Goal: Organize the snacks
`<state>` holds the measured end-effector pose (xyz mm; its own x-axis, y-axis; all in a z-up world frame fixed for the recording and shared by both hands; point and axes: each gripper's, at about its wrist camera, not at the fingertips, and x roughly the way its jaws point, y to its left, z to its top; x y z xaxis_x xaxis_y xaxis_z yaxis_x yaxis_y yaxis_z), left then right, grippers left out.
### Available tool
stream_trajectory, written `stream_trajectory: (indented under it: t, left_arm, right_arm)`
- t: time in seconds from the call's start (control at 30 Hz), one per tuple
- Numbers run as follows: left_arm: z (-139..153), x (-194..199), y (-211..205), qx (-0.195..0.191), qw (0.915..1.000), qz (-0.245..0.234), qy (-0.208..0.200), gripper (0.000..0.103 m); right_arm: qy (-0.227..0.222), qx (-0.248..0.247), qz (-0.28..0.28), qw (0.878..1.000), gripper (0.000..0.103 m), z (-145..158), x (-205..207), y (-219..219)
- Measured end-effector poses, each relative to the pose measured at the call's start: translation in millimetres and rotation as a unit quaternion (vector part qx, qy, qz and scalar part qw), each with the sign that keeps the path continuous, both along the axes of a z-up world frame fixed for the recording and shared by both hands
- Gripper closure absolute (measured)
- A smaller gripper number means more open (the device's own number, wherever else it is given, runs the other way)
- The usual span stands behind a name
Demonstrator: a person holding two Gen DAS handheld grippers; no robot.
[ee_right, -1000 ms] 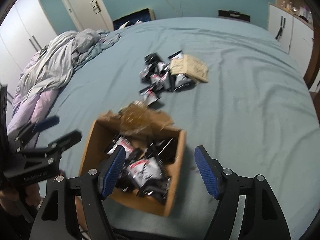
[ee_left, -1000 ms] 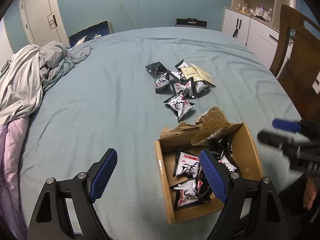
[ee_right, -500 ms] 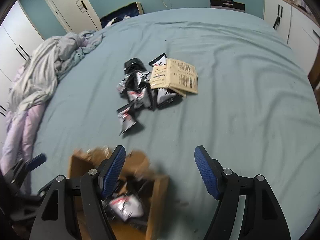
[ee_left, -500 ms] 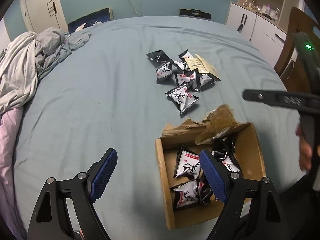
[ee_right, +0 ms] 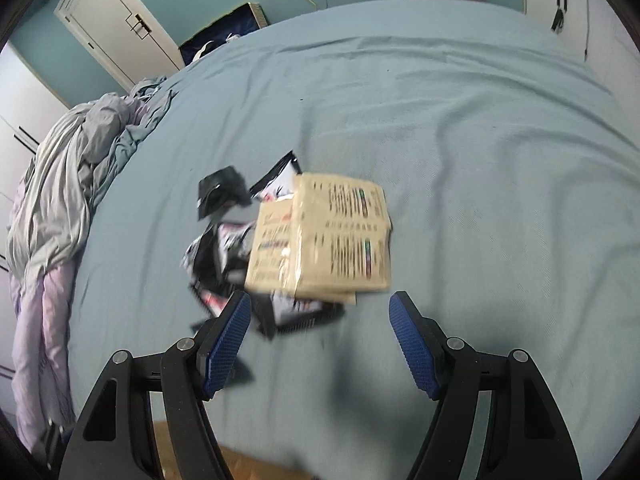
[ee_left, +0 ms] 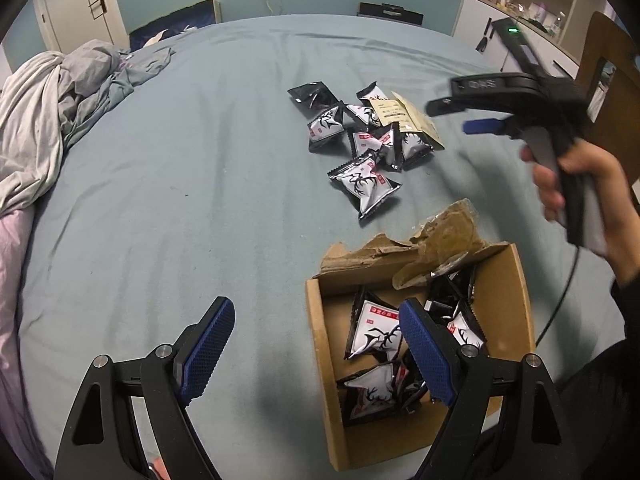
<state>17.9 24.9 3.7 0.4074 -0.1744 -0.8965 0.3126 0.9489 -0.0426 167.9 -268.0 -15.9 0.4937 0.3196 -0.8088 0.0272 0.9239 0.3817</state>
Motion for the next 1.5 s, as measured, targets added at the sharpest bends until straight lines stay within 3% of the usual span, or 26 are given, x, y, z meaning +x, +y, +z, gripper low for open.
stream_trajectory:
  t: [0.2,0.33,0.47,0.6,0.73,0.83,0.9,0.97,1.07,1.17,1.2,1.23,1.27,1.3,1.33,1.37,1.5]
  left_arm:
    - [-4.9,7.8,-1.5,-0.020,0.9995,-0.005,0.022,0.018]
    - [-3.9,13.9,-7.3,-0.039,0.9987,-0.014,0.031,0.018]
    - [-4.1,24.6,-17.4,-0.046,0.9981,-0.031,0.028,0.018]
    - [-4.4,42.8,-22.6,-0.097,0.9918,-0.048,0.068,0.018]
    - [2.8,73.7,-39.2,-0.082,0.9933,-0.043,0.068,0.018]
    - [-3.9,109.2,-56.5,-0.078,0.9914,-0.037,0.098,0.018]
    - [-15.5,129.3,-65.3,-0.051,0.9924,-0.026,0.109,0.018]
    - [-36.3,148.6,-74.8,-0.023,0.9906,-0.006,0.135,0.018]
    - [-60.2,161.4,-77.3,-0.029,0.9828,0.014,0.182,0.018]
    - [-80.0,168.1,-71.5,-0.035,0.9745,0.043,0.217,0.018]
    - [-84.2,168.6,-70.6,-0.034,0.9730,0.045,0.224,0.018]
    - [-87.6,168.4,-69.8,-0.034,0.9721,0.044,0.228,0.018]
    - [-91.9,168.2,-70.3,-0.034,0.9708,0.038,0.234,0.025]
    - [-93.2,167.7,-70.6,-0.033,0.9705,0.034,0.236,0.038]
    - [-94.5,167.2,-71.8,-0.026,0.9710,0.030,0.236,0.045]
    - [-94.7,166.2,-73.1,-0.014,0.9730,0.025,0.229,0.055]
    - [-92.7,162.4,-74.1,-0.014,0.9784,0.010,0.206,0.063]
  right_arm:
    - [0.027,0.016,-0.008,0.999,0.032,-36.2,48.5,-0.2]
    - [0.012,0.040,-0.021,0.999,0.027,-45.6,65.4,-2.7]
    - [0.001,0.076,-0.030,0.997,0.029,-51.5,70.0,-12.2]
    - [-0.012,0.110,-0.052,0.992,0.036,-55.5,59.5,-28.6]
    - [-0.041,0.136,-0.068,0.987,0.074,-40.4,40.3,-40.2]
    - [-0.054,0.119,-0.074,0.989,0.083,-21.9,20.2,-41.6]
    - [-0.049,0.106,-0.077,0.990,0.090,-17.5,8.3,-42.8]
    - [-0.040,0.094,-0.088,0.991,0.094,-17.5,-2.9,-49.6]
    - [-0.026,0.089,-0.117,0.989,0.096,-25.0,-13.1,-70.2]
    - [-0.034,0.136,-0.120,0.983,0.095,-20.9,-16.3,-75.8]
    - [-0.033,0.144,-0.127,0.981,0.093,-19.9,-15.4,-75.9]
    - [-0.029,0.155,-0.133,0.978,0.083,-20.6,-11.9,-75.4]
    - [-0.023,0.163,-0.139,0.976,0.072,-23.4,-6.6,-74.4]
    - [-0.015,0.163,-0.141,0.976,0.038,-27.1,-0.8,-72.7]
    - [-0.006,0.158,-0.138,0.978,0.015,-32.9,5.8,-69.0]
    - [-0.002,0.156,-0.132,0.979,0.013,-37.6,10.6,-65.5]
    - [0.046,0.124,-0.089,0.987,0.013,-55.6,43.1,-44.1]
